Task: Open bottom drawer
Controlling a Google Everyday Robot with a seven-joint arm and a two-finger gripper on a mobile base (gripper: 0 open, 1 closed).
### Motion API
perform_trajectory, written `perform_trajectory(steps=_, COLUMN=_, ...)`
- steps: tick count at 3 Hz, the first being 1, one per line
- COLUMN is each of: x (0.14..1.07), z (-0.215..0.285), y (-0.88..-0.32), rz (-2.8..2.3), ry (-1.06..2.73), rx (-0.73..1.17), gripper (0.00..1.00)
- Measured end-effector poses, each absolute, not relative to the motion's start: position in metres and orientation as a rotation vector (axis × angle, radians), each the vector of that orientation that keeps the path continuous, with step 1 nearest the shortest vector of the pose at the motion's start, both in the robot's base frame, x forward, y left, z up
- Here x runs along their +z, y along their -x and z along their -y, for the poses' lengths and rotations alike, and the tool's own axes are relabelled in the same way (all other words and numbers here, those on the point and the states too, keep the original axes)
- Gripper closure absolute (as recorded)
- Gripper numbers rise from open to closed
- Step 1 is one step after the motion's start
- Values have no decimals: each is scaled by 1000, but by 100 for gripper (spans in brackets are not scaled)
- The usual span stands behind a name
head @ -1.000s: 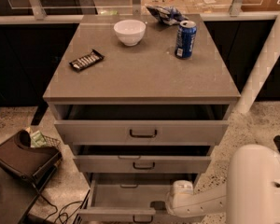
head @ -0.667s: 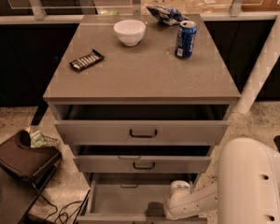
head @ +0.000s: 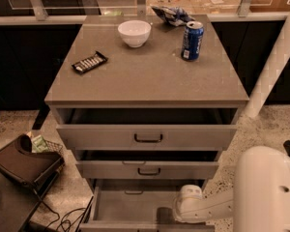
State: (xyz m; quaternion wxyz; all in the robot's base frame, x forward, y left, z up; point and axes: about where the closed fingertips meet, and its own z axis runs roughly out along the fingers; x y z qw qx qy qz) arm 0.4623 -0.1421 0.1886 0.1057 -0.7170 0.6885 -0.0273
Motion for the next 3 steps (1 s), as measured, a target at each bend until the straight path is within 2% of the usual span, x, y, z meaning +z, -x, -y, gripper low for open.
perform_trajectory(steps=3, x=136, z=136, y=-486, rz=-1967, ry=2108, rx=37, gripper=100)
